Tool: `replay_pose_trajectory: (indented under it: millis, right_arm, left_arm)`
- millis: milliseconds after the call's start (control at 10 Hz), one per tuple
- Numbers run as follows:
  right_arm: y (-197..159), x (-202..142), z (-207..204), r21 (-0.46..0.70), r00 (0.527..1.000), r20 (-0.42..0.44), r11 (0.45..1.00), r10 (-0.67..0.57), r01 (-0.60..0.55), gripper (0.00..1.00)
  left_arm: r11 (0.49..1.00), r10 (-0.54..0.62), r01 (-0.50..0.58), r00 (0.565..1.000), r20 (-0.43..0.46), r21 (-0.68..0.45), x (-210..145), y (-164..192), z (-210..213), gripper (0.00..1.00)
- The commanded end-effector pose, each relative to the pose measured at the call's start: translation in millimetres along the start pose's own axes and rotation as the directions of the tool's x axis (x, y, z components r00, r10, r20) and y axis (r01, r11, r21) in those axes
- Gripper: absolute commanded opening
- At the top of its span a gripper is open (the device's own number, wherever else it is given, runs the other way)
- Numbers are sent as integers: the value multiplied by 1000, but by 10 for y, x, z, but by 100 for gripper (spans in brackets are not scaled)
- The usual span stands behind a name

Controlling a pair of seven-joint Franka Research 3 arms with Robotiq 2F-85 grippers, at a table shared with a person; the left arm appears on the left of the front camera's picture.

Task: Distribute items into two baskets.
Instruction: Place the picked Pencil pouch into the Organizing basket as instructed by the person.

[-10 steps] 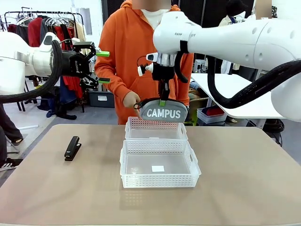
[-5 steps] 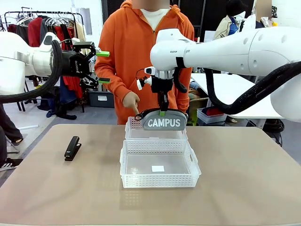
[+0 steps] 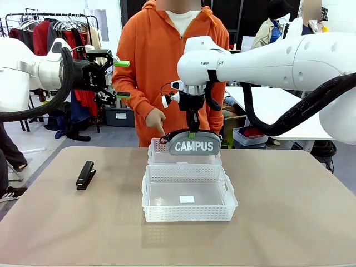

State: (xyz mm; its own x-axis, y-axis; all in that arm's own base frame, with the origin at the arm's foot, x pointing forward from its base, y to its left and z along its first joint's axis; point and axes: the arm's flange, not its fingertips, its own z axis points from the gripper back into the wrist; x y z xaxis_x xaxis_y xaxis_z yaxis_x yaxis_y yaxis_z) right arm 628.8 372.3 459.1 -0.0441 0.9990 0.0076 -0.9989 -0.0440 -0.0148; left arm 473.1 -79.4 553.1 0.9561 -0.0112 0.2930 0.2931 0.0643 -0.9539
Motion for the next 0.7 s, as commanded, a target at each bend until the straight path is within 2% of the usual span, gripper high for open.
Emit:
replay_pose_trajectory:
  millis: [0, 300, 600]
  right_arm:
    - [-15, 63, -74, -18, 1000, 23, 1000, -12, 13, 0]
    - [-180, 262, -327, -36, 999, 18, 999, -26, 27, 0]
    - [-299, 227, -563, -24, 1000, 3, 1000, -6, 6, 0]
  left_arm:
    - [1000, -6, 6, 1000, -5, -2, -7, -25, 11, 100]
    - [1000, -6, 6, 1000, -5, -2, -7, -25, 11, 100]
    - [1000, -6, 6, 1000, -5, -2, -7, -25, 11, 100]
